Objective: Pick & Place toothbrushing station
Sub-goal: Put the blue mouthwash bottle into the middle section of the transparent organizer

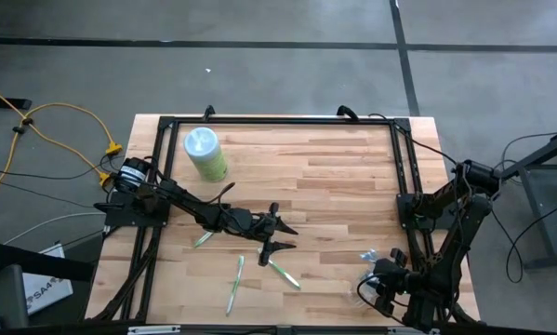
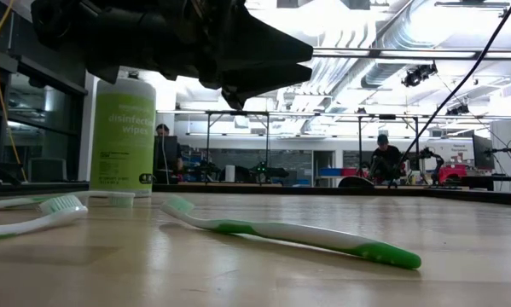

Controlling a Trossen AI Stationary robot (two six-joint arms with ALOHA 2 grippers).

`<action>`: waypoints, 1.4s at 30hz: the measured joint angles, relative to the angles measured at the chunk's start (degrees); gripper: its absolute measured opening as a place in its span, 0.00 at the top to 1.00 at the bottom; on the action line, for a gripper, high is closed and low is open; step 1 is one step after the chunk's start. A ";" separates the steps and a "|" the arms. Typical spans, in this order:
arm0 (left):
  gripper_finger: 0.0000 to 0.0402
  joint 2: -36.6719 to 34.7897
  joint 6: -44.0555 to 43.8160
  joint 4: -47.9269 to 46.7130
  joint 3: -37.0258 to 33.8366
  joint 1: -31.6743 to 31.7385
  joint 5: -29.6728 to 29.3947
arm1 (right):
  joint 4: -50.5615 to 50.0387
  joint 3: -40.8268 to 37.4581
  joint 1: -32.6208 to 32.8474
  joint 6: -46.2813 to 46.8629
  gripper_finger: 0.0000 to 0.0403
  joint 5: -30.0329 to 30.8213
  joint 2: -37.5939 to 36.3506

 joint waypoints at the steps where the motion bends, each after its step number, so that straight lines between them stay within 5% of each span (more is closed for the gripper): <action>1: 0.56 0.00 0.00 0.00 0.00 0.00 -0.01 | 0.02 0.00 0.00 0.00 0.71 0.00 0.00; 42: 0.56 0.00 0.02 0.00 -0.02 -0.85 -0.01 | 4.74 -2.69 -3.41 -4.88 0.71 -2.93 -0.02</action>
